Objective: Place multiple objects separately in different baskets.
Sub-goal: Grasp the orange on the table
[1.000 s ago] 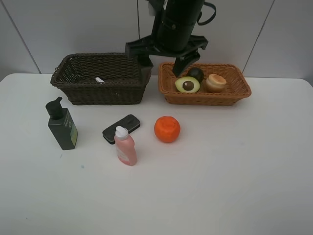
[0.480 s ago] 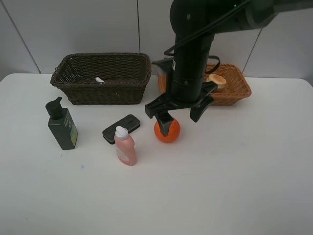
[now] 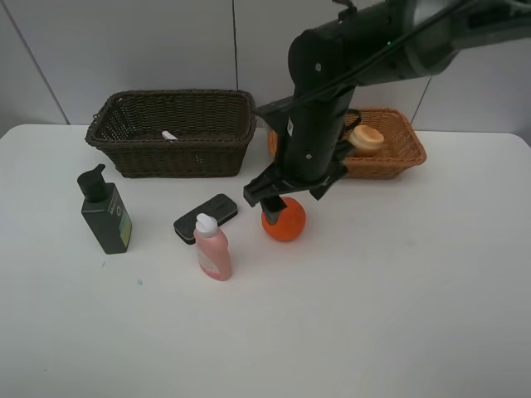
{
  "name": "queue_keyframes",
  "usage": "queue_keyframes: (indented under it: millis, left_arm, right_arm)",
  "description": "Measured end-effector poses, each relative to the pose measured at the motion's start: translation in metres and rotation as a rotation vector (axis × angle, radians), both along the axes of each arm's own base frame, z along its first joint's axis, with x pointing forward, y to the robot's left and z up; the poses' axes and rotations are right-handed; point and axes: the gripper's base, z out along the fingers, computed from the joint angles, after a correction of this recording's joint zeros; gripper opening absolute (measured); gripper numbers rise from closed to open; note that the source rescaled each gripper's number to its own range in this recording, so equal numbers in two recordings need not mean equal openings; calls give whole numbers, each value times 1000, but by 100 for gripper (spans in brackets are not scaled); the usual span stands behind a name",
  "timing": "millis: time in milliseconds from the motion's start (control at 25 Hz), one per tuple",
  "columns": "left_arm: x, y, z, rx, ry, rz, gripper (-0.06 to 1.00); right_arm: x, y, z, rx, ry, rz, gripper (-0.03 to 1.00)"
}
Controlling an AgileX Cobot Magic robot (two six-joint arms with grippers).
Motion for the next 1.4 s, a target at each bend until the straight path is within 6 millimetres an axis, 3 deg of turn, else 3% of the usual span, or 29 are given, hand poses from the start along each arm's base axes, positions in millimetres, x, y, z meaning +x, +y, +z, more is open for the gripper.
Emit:
queue_keyframes:
  millis: [240, 880, 1200, 1400]
  left_arm:
    - [0, 0, 0, 0, 0, 0, 100]
    - [0, 0, 0, 0, 0, 0, 100]
    - [0, 0, 0, 0, 0, 0, 100]
    - [0, 0, 0, 0, 0, 0, 100]
  right_arm:
    - [6, 4, -26, -33, 7, 62, 99]
    - [21, -2, -32, -3, -53, 93, 99]
    - [22, 2, -52, 8, -21, 110, 99]
    - [22, 2, -54, 13, -20, 112, 99]
